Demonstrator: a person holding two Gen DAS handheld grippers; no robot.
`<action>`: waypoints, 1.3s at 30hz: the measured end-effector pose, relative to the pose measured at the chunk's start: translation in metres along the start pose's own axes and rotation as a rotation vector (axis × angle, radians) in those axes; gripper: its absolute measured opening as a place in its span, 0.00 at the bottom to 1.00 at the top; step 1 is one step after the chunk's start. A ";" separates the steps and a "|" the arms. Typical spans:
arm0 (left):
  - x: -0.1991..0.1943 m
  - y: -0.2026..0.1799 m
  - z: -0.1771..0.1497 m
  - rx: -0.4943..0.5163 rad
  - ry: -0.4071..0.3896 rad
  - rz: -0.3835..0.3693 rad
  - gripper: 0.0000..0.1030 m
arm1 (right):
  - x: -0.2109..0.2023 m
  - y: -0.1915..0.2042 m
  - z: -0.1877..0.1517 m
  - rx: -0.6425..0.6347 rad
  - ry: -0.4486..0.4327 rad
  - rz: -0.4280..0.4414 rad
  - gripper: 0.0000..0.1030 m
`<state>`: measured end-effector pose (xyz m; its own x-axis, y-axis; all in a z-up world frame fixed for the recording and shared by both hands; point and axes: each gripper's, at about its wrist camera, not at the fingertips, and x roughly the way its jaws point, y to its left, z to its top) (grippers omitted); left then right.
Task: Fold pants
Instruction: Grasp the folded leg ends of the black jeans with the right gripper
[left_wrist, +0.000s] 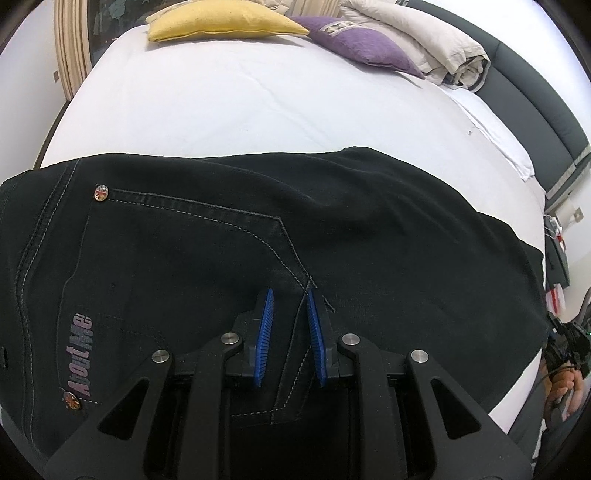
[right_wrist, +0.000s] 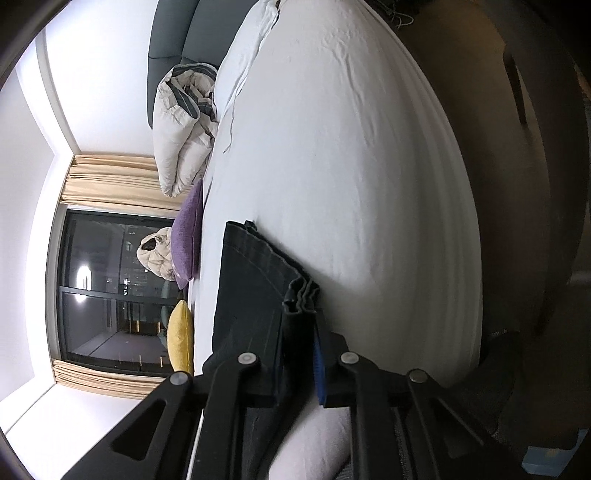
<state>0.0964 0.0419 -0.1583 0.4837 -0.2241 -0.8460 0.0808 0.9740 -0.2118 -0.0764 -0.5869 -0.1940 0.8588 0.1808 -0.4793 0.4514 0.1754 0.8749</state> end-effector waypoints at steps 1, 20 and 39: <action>0.000 0.000 0.000 -0.002 0.001 -0.002 0.18 | 0.000 0.002 0.000 -0.001 -0.004 -0.005 0.14; -0.021 0.039 0.001 -0.255 0.058 -0.259 0.19 | 0.101 0.234 -0.318 -1.291 0.440 -0.022 0.14; 0.027 -0.014 0.051 -0.246 0.294 -0.554 0.64 | 0.098 0.251 -0.369 -1.465 0.446 0.003 0.14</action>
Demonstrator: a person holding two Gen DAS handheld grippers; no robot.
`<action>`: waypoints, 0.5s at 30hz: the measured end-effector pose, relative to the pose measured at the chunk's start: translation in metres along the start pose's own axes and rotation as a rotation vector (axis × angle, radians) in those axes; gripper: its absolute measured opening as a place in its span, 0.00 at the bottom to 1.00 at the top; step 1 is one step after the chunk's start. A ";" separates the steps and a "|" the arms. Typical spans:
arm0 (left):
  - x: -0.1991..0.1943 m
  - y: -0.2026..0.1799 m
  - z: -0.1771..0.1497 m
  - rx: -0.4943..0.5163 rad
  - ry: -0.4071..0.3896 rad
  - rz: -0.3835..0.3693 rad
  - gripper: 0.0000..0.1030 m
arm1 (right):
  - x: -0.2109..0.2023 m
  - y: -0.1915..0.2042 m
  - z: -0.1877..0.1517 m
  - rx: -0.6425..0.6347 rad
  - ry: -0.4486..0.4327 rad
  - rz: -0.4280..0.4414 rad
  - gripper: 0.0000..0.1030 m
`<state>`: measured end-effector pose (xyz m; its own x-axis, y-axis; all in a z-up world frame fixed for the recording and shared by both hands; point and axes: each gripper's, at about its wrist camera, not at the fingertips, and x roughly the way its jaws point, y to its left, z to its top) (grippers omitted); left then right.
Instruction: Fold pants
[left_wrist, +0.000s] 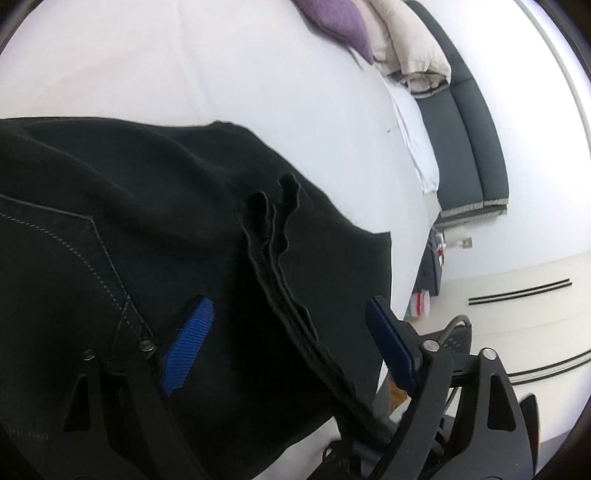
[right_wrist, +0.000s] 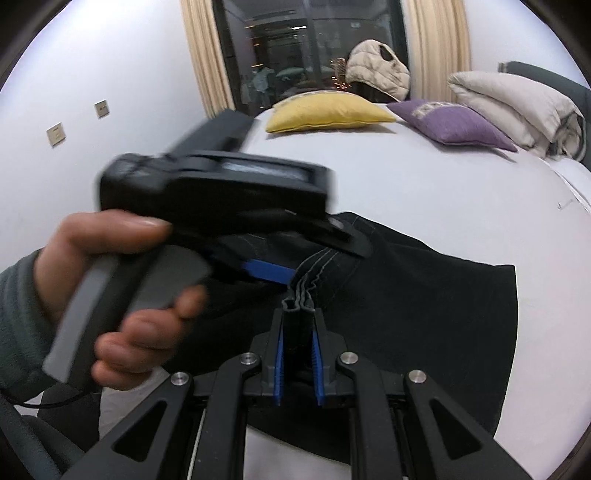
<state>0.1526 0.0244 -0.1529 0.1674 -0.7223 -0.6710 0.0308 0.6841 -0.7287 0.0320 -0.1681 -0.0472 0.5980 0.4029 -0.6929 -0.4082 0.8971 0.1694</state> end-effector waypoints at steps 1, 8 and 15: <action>0.002 0.002 0.001 -0.007 0.010 -0.006 0.54 | 0.001 0.004 0.000 -0.005 0.001 0.006 0.14; -0.010 0.010 0.002 0.020 0.008 0.008 0.13 | 0.009 0.023 0.005 -0.025 0.001 0.034 0.14; -0.031 0.020 0.001 0.034 -0.024 0.048 0.13 | 0.016 0.044 0.012 -0.053 0.000 0.069 0.14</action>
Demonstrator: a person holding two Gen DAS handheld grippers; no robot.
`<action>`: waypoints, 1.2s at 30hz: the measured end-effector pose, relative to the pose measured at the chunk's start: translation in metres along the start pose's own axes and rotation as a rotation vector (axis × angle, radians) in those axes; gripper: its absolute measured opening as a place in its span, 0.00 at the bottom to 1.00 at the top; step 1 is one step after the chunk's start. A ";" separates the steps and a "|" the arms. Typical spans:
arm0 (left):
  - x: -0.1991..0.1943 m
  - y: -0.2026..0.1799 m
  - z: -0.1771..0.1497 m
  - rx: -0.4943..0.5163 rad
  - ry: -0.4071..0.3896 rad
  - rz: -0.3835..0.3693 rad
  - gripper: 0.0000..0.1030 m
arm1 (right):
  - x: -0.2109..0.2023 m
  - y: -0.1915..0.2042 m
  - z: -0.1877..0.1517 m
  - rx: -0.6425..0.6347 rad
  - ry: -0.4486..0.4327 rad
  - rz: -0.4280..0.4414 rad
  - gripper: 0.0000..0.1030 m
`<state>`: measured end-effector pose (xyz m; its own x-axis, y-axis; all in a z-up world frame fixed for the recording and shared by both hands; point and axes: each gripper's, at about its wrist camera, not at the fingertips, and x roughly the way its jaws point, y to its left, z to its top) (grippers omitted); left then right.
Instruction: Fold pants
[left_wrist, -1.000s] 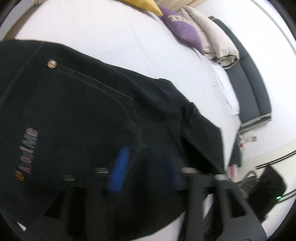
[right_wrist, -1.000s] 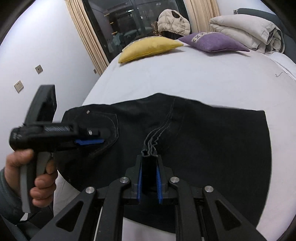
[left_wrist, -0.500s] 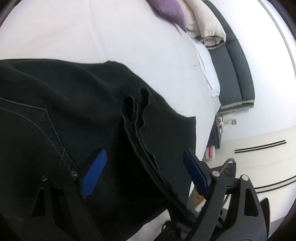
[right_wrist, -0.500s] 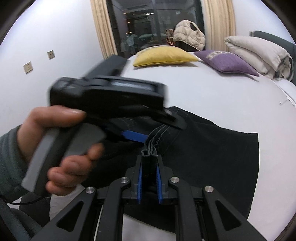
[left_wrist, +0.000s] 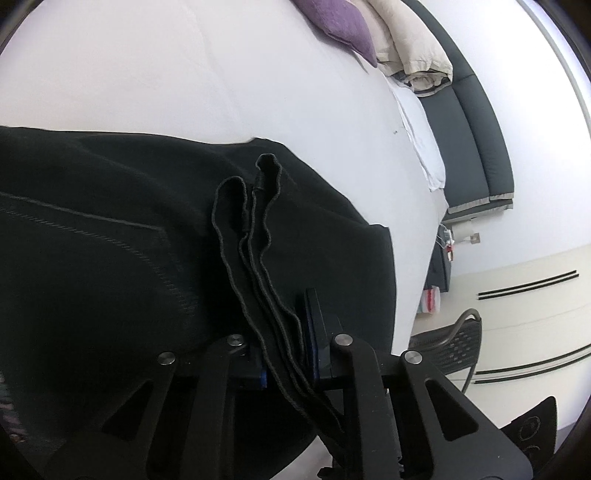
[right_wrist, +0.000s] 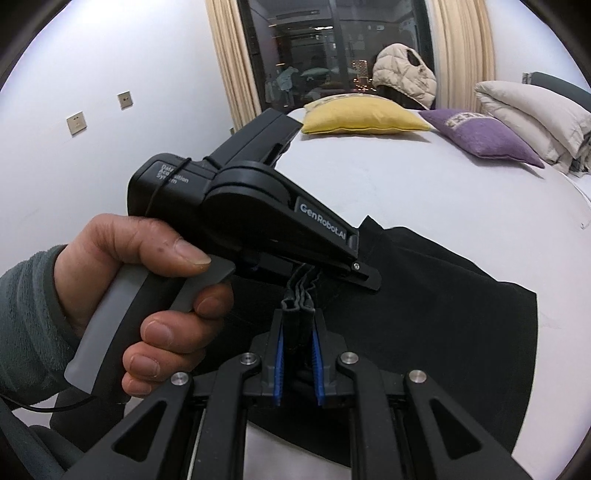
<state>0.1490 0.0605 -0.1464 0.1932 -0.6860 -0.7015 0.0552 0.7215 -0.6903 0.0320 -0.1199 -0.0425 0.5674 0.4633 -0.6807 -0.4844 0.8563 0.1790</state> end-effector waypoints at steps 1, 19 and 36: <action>-0.002 0.003 -0.001 -0.005 -0.002 0.005 0.13 | 0.002 0.003 0.000 -0.004 0.003 0.006 0.14; -0.061 0.009 -0.023 0.076 -0.175 0.183 0.15 | -0.038 -0.134 -0.008 0.427 -0.035 0.083 0.35; 0.011 0.005 -0.067 0.074 -0.047 0.066 0.14 | 0.033 -0.308 -0.033 0.853 -0.051 0.110 0.22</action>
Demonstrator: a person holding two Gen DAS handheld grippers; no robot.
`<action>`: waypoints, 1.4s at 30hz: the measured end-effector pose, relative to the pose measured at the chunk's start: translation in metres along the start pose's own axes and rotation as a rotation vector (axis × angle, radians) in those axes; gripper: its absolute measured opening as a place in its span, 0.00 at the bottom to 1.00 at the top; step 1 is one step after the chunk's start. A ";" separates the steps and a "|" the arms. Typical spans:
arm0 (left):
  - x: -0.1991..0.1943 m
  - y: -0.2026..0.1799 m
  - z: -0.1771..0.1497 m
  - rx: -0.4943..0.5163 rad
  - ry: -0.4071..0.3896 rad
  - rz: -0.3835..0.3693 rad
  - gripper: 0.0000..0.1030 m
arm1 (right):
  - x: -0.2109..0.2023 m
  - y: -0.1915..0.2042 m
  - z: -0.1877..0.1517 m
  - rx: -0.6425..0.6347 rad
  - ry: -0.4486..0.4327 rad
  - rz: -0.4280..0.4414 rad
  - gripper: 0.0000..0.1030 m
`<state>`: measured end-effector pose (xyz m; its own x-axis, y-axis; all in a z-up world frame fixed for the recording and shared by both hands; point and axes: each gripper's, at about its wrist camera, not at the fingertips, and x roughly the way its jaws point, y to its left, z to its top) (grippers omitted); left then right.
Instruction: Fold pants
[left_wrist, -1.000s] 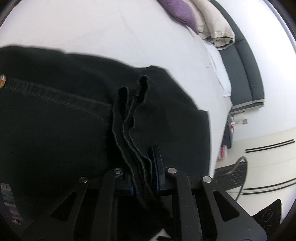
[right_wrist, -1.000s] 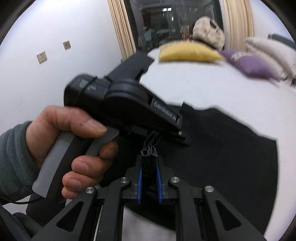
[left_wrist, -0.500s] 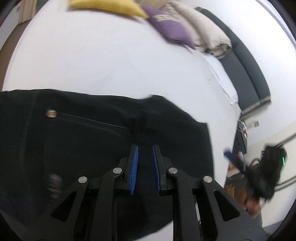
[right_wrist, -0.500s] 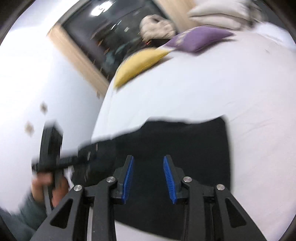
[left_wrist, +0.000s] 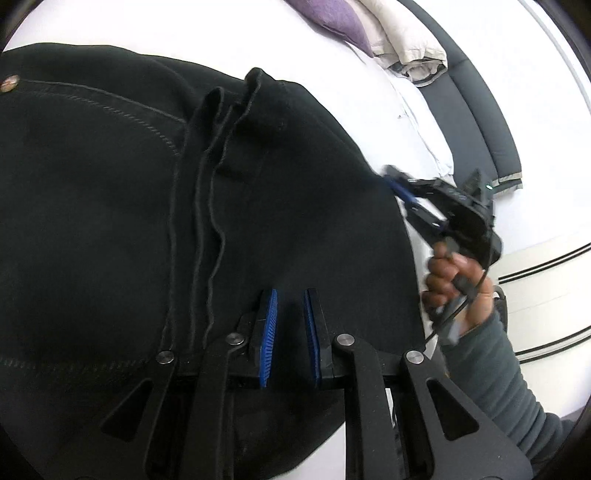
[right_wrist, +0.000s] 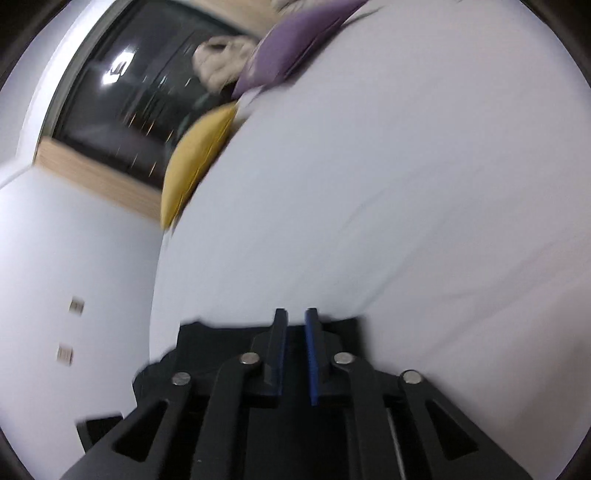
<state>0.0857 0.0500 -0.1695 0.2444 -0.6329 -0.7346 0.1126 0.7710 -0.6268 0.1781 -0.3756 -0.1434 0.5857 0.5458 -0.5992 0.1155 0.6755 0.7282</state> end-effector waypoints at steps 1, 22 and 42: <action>-0.002 -0.002 0.001 0.007 -0.008 0.019 0.14 | -0.017 0.004 -0.002 -0.001 -0.008 0.013 0.29; -0.013 -0.018 -0.048 0.064 -0.088 0.097 0.15 | -0.047 0.070 -0.133 -0.102 0.185 0.285 0.89; -0.187 0.164 -0.129 -0.621 -0.607 -0.058 0.83 | -0.023 0.124 -0.127 -0.093 0.205 0.379 0.73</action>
<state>-0.0656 0.2855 -0.1685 0.7457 -0.3867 -0.5425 -0.3618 0.4487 -0.8172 0.0772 -0.2412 -0.0813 0.4008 0.8443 -0.3558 -0.1548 0.4452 0.8819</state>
